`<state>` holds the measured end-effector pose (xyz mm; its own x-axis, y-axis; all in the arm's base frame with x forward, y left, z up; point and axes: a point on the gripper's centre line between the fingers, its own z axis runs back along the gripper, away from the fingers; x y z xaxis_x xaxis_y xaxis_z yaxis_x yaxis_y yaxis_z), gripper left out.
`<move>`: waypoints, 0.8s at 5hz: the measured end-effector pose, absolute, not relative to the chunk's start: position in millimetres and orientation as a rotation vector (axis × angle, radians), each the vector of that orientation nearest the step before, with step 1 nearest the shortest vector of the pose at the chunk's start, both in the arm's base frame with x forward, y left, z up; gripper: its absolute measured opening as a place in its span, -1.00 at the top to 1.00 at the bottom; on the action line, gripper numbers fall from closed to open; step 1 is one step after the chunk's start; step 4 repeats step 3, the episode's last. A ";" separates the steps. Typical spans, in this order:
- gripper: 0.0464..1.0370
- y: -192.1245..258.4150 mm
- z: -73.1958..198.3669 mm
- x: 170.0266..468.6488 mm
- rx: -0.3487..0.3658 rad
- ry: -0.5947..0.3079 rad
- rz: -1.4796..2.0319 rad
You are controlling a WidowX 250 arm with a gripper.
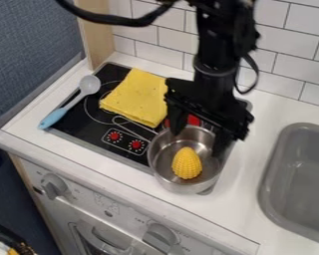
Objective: Put the yellow object into the saucepan.
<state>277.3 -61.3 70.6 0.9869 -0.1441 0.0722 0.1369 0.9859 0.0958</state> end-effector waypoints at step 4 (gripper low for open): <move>-0.93 -60.6 70.6 277.8 0.093 -0.081 -0.135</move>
